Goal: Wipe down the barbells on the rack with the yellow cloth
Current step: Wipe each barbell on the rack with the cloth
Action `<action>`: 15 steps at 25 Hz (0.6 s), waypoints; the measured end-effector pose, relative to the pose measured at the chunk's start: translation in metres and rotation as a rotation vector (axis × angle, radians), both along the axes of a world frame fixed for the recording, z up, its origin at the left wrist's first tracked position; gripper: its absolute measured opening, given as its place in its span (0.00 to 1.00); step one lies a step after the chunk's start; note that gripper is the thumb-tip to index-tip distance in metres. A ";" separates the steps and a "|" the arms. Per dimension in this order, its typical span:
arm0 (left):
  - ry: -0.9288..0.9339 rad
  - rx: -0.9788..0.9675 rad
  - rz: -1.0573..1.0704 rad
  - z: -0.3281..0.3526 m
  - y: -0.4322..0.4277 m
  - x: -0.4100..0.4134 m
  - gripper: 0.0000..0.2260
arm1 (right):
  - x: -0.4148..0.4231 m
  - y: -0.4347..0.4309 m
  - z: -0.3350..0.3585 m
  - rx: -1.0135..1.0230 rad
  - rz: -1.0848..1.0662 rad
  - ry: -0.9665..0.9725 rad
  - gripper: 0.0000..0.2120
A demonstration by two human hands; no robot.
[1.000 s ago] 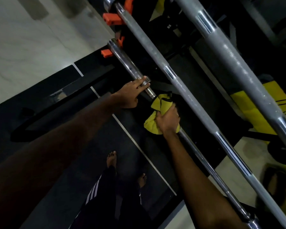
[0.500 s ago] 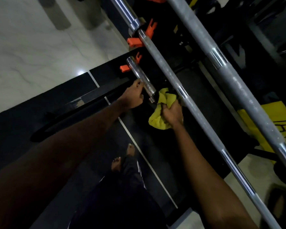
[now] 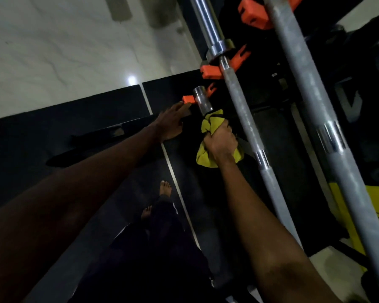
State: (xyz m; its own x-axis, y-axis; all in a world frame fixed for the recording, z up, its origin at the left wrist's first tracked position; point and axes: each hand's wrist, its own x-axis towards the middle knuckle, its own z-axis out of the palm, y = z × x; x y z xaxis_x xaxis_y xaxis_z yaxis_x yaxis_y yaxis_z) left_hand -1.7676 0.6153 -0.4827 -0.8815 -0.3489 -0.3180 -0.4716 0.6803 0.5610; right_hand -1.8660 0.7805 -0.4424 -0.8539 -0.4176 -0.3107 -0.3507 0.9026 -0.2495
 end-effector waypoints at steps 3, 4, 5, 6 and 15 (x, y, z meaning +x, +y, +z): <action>0.007 -0.014 -0.039 -0.005 -0.012 -0.014 0.40 | -0.014 -0.024 0.002 -0.093 0.036 -0.060 0.28; 0.014 -0.017 -0.039 -0.004 -0.014 -0.018 0.41 | -0.019 -0.032 0.002 -0.135 0.060 -0.088 0.30; 0.022 -0.006 -0.028 -0.002 -0.017 -0.022 0.41 | -0.024 -0.037 0.003 -0.183 0.087 -0.113 0.33; 0.022 0.003 -0.030 0.001 -0.019 -0.027 0.40 | -0.027 -0.038 0.003 -0.236 0.117 -0.143 0.34; -0.115 -0.126 -0.125 0.002 -0.033 -0.050 0.31 | -0.022 -0.025 0.002 -0.196 -0.084 -0.208 0.25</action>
